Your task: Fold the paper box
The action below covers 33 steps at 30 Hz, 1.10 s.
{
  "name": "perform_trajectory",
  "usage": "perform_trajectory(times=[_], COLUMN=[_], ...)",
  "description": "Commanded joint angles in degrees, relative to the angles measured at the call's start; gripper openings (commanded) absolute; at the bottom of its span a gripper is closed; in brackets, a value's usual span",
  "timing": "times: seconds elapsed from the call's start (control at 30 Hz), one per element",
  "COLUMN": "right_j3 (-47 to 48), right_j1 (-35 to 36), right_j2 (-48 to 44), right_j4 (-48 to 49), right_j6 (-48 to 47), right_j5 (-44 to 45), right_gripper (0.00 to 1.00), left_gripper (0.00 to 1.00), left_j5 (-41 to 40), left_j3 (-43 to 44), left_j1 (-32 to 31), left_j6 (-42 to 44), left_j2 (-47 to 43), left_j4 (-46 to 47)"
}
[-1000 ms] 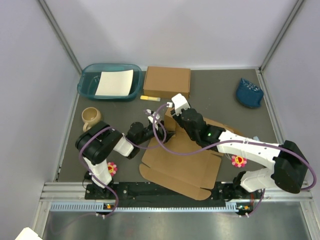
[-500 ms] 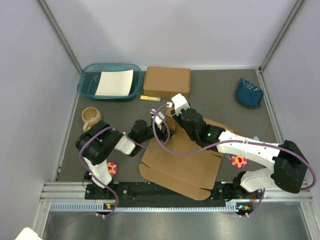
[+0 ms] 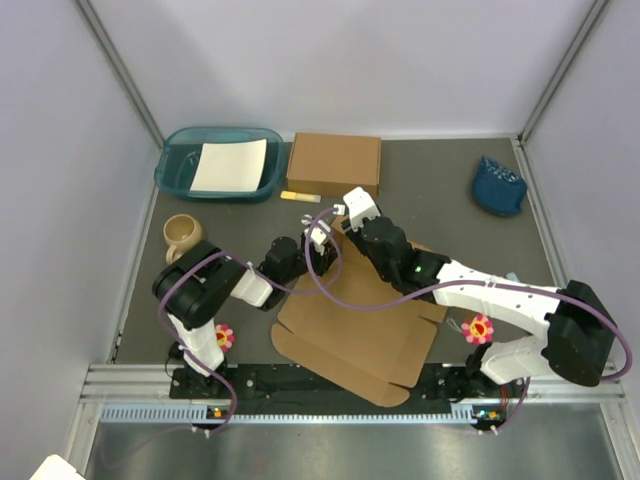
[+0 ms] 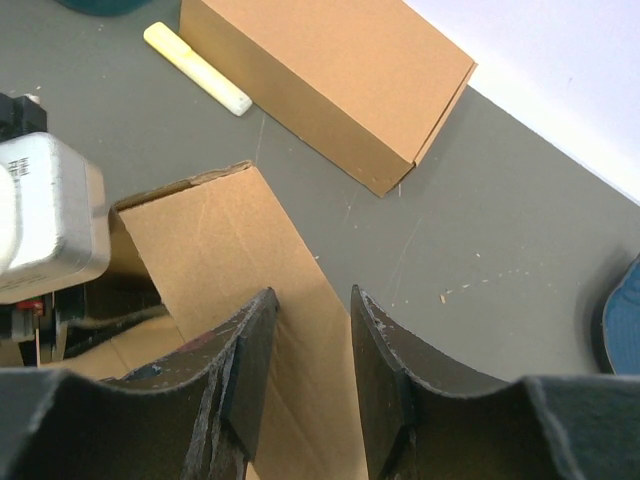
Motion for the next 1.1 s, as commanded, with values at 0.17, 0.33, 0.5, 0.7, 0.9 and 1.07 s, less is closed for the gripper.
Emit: perform_trajectory(times=[0.17,0.33,0.5,0.7,0.9,1.07], right_j3=[-2.66,-2.75,-2.66,-2.75,-2.66,-2.66], right_j1=[1.25,1.33,1.42,1.51,1.60,1.69], right_j2=[2.88,2.88,2.88,2.88,2.96,2.96], right_j4=[-6.28,-6.28,-6.28,-6.28,-6.36,-6.28], right_j6=[1.29,1.29,1.11,1.11,1.02,1.02], right_j5=[-5.15,-5.15,-5.06,-4.89,-4.80,-4.89], right_gripper=[0.39,0.39,0.39,0.39,0.39,0.39], left_gripper=[0.04,0.05,0.45,0.72,0.85,0.87], left_j5=[0.16,-0.81,-1.69,-4.67,-10.38,-16.70], left_j3=[-1.28,-2.16,-4.09,-7.43,-10.33,-9.72], left_j1=[-3.86,-4.56,-4.65,-4.65,-4.56,-3.07], left_j6=[-0.41,-1.99,-4.01,-5.24,-7.35,-9.20], left_j2=[2.12,2.21,0.63,-3.94,-7.37,-8.17], left_j4=[-0.59,1.95,6.44,11.27,18.29,20.95])
